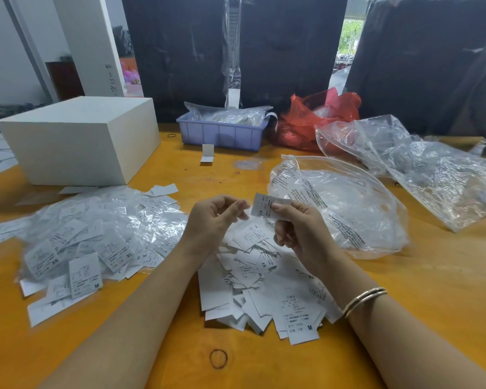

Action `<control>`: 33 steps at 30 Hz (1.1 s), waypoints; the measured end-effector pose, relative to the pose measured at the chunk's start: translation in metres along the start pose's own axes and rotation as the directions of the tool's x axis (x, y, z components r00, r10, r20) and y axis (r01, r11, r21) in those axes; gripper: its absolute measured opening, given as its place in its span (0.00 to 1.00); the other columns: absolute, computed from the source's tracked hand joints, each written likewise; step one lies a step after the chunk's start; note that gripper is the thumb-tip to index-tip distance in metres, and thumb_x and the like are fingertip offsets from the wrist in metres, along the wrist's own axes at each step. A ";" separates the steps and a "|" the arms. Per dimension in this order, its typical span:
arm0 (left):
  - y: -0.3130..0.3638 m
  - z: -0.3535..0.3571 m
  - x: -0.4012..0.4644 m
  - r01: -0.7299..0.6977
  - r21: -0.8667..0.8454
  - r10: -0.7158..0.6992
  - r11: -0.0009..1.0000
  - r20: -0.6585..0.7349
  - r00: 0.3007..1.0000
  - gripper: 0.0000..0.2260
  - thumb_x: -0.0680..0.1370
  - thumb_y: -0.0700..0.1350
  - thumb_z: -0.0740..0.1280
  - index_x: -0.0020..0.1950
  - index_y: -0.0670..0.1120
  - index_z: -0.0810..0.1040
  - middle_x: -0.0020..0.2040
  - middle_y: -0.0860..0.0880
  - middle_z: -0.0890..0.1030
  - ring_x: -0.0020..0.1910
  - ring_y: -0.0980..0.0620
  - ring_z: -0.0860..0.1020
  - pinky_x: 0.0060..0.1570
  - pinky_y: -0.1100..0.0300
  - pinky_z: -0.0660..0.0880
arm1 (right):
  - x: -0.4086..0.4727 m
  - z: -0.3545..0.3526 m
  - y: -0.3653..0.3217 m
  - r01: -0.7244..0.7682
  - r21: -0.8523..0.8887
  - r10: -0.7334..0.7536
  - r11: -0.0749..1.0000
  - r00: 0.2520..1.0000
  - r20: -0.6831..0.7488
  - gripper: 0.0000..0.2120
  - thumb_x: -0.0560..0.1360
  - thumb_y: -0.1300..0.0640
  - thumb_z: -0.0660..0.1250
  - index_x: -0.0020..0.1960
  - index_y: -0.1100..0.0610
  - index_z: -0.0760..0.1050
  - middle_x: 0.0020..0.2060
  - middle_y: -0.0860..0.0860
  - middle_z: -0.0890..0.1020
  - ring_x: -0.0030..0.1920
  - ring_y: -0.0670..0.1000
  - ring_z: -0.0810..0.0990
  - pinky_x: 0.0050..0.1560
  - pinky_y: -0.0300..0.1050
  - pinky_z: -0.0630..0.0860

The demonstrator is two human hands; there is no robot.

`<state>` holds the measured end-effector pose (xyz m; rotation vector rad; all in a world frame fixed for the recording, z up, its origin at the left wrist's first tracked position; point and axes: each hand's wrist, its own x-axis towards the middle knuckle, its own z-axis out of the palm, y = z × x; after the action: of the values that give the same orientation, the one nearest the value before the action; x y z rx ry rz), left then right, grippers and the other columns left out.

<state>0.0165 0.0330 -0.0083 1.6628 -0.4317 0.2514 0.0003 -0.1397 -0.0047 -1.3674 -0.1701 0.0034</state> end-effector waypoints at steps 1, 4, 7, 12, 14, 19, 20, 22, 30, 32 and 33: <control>0.000 0.000 0.000 0.000 0.007 0.000 1.000 -0.006 1.000 0.09 0.71 0.52 0.67 0.43 0.48 0.81 0.33 0.55 0.82 0.34 0.63 0.78 0.38 0.72 0.72 | 0.000 0.000 0.000 -0.047 0.022 0.047 0.999 0.999 0.015 0.06 0.77 0.63 0.62 0.49 0.64 0.77 0.18 0.52 0.70 0.18 0.46 0.64 0.24 0.38 0.63; -0.001 -0.001 0.000 0.009 0.019 -0.008 1.000 -0.018 1.000 0.08 0.69 0.52 0.68 0.43 0.49 0.80 0.34 0.54 0.82 0.36 0.62 0.79 0.40 0.71 0.73 | 0.000 0.001 -0.002 -0.199 0.084 0.194 0.977 0.979 0.063 0.06 0.77 0.62 0.61 0.46 0.65 0.74 0.18 0.52 0.69 0.16 0.46 0.63 0.21 0.36 0.65; -0.002 -0.001 0.001 0.021 0.033 -0.021 0.999 -0.005 1.000 0.09 0.68 0.53 0.69 0.43 0.50 0.80 0.37 0.54 0.83 0.38 0.59 0.81 0.42 0.68 0.75 | -0.002 0.001 -0.003 -0.279 0.073 0.273 0.958 0.959 0.081 0.07 0.77 0.61 0.61 0.43 0.64 0.74 0.18 0.52 0.69 0.16 0.47 0.62 0.19 0.35 0.63; -0.002 -0.002 0.000 0.023 0.022 -0.023 1.000 0.022 0.999 0.09 0.67 0.52 0.70 0.44 0.50 0.80 0.37 0.54 0.84 0.40 0.58 0.81 0.42 0.69 0.75 | 0.000 0.000 -0.003 -0.241 0.051 0.240 0.969 0.970 0.032 0.08 0.77 0.60 0.62 0.42 0.64 0.74 0.17 0.51 0.68 0.16 0.46 0.61 0.21 0.36 0.64; -0.001 -0.002 0.000 0.027 0.009 -0.028 1.000 0.032 0.999 0.09 0.67 0.51 0.71 0.44 0.50 0.80 0.38 0.55 0.84 0.41 0.57 0.82 0.43 0.69 0.76 | 0.002 -0.001 -0.003 -0.214 0.066 0.214 0.975 0.977 0.007 0.09 0.78 0.60 0.61 0.42 0.63 0.75 0.17 0.51 0.68 0.16 0.47 0.61 0.21 0.37 0.65; -0.002 -0.003 0.001 0.062 -0.011 -0.062 0.998 0.018 0.998 0.06 0.68 0.49 0.72 0.43 0.50 0.81 0.38 0.56 0.84 0.41 0.60 0.81 0.41 0.70 0.75 | -0.001 0.000 -0.001 -0.212 -0.089 0.217 0.973 0.974 0.059 0.09 0.77 0.59 0.63 0.43 0.63 0.77 0.18 0.51 0.69 0.17 0.47 0.63 0.22 0.37 0.60; -0.002 -0.003 0.002 0.072 -0.018 -0.072 0.997 0.015 0.997 0.04 0.69 0.46 0.72 0.43 0.50 0.81 0.38 0.56 0.83 0.41 0.61 0.81 0.40 0.71 0.75 | -0.002 0.001 0.000 -0.206 -0.133 0.216 0.970 0.974 0.070 0.09 0.78 0.59 0.63 0.44 0.63 0.78 0.19 0.51 0.69 0.17 0.47 0.64 0.22 0.37 0.60; -0.003 -0.003 0.003 0.088 -0.016 -0.087 0.996 0.025 0.996 0.04 0.71 0.42 0.72 0.43 0.50 0.81 0.38 0.56 0.83 0.41 0.61 0.81 0.40 0.71 0.75 | -0.004 0.001 -0.001 -0.171 -0.206 0.195 0.964 0.976 0.102 0.10 0.78 0.60 0.62 0.48 0.66 0.78 0.19 0.51 0.69 0.18 0.46 0.64 0.21 0.36 0.60; -0.001 -0.005 0.003 0.122 -0.002 -0.122 0.992 0.004 0.992 0.07 0.73 0.38 0.72 0.45 0.49 0.80 0.41 0.51 0.83 0.40 0.61 0.81 0.38 0.71 0.75 | -0.003 0.009 -0.001 -0.011 -0.301 0.037 0.954 0.996 0.082 0.04 0.80 0.59 0.59 0.51 0.56 0.72 0.25 0.49 0.74 0.22 0.43 0.67 0.24 0.36 0.63; 0.000 -0.006 0.004 0.122 -0.032 -0.123 0.992 -0.020 0.992 0.07 0.73 0.38 0.72 0.45 0.49 0.80 0.39 0.51 0.83 0.38 0.62 0.80 0.37 0.71 0.74 | -0.001 0.007 -0.001 0.036 -0.308 -0.035 0.951 0.999 0.008 0.02 0.79 0.61 0.60 0.49 0.58 0.72 0.25 0.50 0.77 0.23 0.45 0.68 0.25 0.37 0.64; 0.001 -0.006 0.004 0.123 -0.030 -0.123 0.992 -0.009 0.992 0.07 0.73 0.38 0.72 0.46 0.49 0.80 0.38 0.52 0.82 0.38 0.62 0.80 0.36 0.71 0.74 | -0.001 0.006 -0.001 0.055 -0.331 -0.059 0.942 0.998 -0.002 0.02 0.78 0.62 0.62 0.47 0.59 0.73 0.25 0.50 0.78 0.22 0.46 0.68 0.25 0.37 0.65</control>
<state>0.0200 0.0380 -0.0054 1.6521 -0.3223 0.1617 -0.0016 -0.1336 -0.0031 -1.6976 -0.2066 -0.0853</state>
